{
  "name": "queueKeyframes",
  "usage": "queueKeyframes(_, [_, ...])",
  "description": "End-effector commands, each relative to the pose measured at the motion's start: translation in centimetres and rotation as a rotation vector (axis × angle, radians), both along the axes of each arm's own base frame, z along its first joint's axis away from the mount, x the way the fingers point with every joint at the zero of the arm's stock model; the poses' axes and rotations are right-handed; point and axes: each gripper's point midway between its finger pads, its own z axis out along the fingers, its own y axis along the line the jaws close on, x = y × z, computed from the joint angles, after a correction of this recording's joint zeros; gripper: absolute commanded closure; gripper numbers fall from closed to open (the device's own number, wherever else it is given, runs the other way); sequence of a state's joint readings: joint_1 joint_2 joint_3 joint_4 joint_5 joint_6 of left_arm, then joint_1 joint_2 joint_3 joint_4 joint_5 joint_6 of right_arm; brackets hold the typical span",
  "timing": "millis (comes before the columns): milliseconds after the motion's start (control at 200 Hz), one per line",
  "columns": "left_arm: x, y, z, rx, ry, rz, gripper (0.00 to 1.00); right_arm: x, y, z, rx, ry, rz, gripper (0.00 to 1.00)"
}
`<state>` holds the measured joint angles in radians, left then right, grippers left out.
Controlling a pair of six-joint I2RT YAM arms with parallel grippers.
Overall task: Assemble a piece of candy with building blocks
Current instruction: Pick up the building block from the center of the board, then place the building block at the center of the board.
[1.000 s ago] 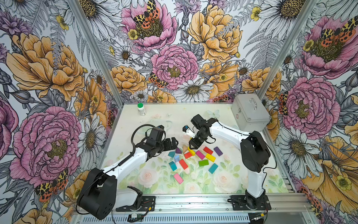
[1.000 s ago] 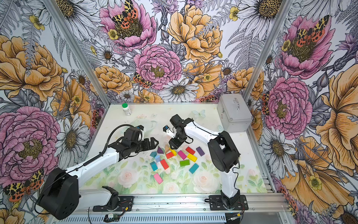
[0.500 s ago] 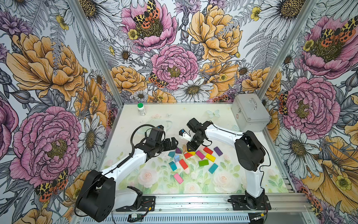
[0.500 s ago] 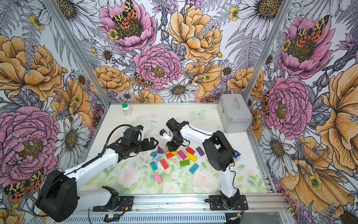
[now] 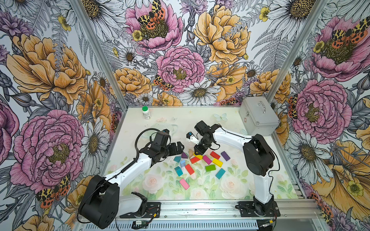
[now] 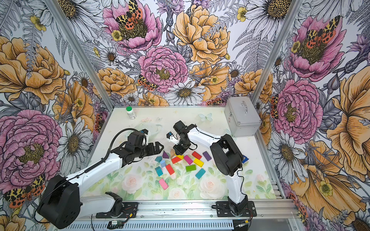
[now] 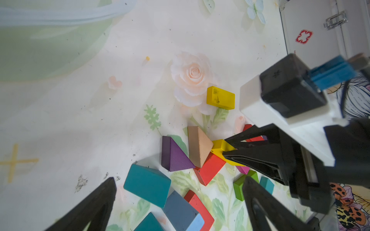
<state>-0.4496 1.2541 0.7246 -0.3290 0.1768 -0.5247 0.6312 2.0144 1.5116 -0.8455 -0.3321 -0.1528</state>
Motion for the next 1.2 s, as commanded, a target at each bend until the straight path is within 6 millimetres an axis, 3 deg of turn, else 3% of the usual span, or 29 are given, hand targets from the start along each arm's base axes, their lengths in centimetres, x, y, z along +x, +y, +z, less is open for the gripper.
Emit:
queueKeyframes(0, [0.6, -0.9, 1.0, -0.004, -0.034, -0.027, 0.01, 3.7, -3.7, 2.3, -0.035, -0.1, -0.09, 1.0])
queueKeyframes(110, [0.8, -1.9, 1.1, 0.006, -0.037, -0.057, 0.01, 5.9, -6.8, 2.3, -0.093, -0.118, -0.143, 1.0])
queueKeyframes(270, [1.0, -3.3, 1.1, 0.019, -0.039, -0.094, 0.01, 7.1, -8.3, 1.2, -0.094, -0.085, -0.141, 1.0])
queueKeyframes(836, [1.5, -5.0, 1.2, 0.02, -0.042, -0.132, 0.01, 7.2, -9.5, -2.4, -0.122, 0.043, -0.11, 1.0])
queueKeyframes(1196, [1.5, -5.2, 1.4, 0.017, -0.046, -0.134, 0.01, 8.3, -9.8, -2.0, -0.113, 0.024, -0.128, 1.0])
